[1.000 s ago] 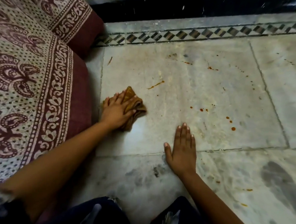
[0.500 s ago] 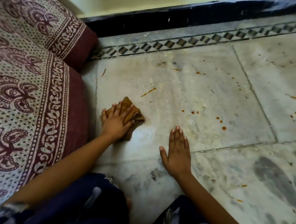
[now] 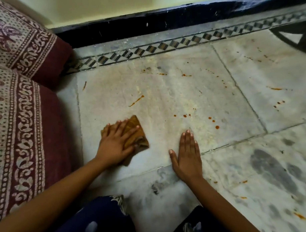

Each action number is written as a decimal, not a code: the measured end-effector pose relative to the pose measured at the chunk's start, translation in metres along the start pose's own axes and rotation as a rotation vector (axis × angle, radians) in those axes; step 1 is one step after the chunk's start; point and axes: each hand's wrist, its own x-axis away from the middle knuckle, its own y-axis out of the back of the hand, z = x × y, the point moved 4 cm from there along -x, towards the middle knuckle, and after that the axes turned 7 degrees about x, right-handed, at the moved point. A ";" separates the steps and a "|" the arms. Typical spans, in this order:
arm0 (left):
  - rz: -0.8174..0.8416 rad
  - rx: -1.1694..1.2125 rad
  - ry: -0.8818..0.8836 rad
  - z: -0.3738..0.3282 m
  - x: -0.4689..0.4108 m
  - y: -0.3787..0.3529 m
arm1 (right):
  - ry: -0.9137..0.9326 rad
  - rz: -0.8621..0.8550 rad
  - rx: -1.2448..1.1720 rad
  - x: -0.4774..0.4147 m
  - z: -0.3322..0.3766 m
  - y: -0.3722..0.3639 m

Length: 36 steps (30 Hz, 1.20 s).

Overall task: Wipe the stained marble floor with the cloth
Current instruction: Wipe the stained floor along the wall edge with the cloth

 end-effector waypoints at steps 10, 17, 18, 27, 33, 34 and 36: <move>0.114 -0.075 -0.216 -0.084 -0.073 -0.002 | -0.005 0.020 0.029 -0.003 0.001 0.003; 0.006 -0.021 -0.115 0.011 -0.030 0.006 | 0.026 0.010 0.020 -0.004 0.001 -0.001; 0.016 0.001 -0.022 0.018 -0.043 0.011 | 0.042 0.005 0.020 -0.006 0.002 -0.001; 0.048 0.039 -0.064 -0.025 -0.035 0.001 | 0.157 0.055 -0.020 -0.029 0.025 -0.001; -0.003 0.040 0.343 0.076 -0.048 0.022 | 0.170 0.068 -0.010 -0.029 0.025 -0.005; -0.016 0.063 0.391 0.078 -0.068 0.029 | 0.173 0.072 -0.003 -0.029 0.025 -0.005; -0.026 0.127 0.425 0.069 -0.111 0.038 | 0.178 0.072 0.009 -0.029 0.025 -0.006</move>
